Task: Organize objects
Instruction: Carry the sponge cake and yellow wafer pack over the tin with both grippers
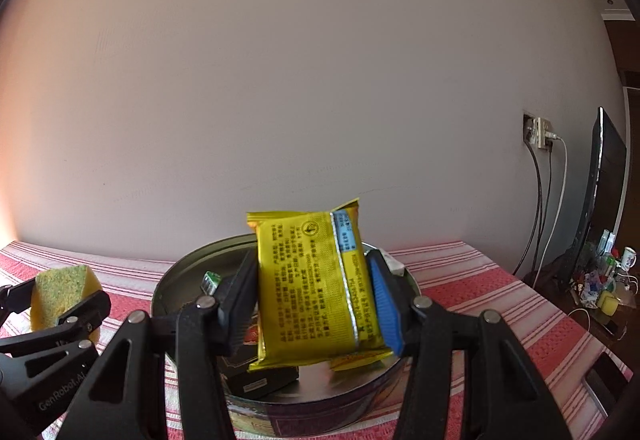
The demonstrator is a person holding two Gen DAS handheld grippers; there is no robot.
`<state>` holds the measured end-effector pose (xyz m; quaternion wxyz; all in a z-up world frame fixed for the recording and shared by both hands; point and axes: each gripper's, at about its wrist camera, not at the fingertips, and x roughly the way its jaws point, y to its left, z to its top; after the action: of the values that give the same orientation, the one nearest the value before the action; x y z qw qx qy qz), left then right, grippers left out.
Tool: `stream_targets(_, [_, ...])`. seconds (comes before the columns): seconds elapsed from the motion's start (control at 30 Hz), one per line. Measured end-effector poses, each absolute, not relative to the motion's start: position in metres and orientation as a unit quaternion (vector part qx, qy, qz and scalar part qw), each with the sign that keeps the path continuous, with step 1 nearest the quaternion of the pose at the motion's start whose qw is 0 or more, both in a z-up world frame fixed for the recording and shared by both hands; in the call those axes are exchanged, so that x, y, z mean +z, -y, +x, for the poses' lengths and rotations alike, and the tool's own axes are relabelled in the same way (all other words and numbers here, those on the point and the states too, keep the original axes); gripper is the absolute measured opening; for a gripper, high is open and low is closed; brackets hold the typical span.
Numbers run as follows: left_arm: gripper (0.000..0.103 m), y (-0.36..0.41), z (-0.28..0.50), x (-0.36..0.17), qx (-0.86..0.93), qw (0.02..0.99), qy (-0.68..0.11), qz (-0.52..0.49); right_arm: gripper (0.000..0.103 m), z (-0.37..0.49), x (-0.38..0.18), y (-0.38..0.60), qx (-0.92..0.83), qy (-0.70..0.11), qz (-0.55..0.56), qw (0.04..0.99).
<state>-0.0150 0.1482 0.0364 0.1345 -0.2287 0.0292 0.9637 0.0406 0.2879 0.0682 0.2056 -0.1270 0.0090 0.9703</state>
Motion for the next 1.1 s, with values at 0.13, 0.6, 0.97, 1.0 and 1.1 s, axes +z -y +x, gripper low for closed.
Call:
stream_targets(0.13, [0.069, -0.156, -0.017, 0.041, 0.963, 0.143, -0.027, -0.225, 0.053, 0.038, 0.069, -0.306, 0.967, -0.016, -0.125, 0.219])
stream_targets(0.6, [0.069, -0.198, -0.024, 0.052, 0.959, 0.185, -0.026, -0.211, 0.053, 0.026, 0.071, -0.346, 0.954, -0.021, -0.123, 0.271])
stream_targets(0.97, [0.069, -0.230, -0.043, 0.047, 0.950, 0.207, -0.027, -0.232, 0.053, 0.016, 0.071, -0.373, 0.951, -0.023, -0.136, 0.277])
stream_targets(1.0, [0.069, -0.232, -0.045, 0.046, 0.949, 0.210, -0.025, -0.235, 0.053, 0.016, 0.070, -0.373, 0.951, -0.024, -0.139, 0.276])
stream_targets(1.1, [0.069, -0.237, -0.049, 0.046, 0.948, 0.214, -0.029, -0.236, 0.053, 0.011, 0.068, -0.381, 0.950, -0.037, -0.149, 0.270])
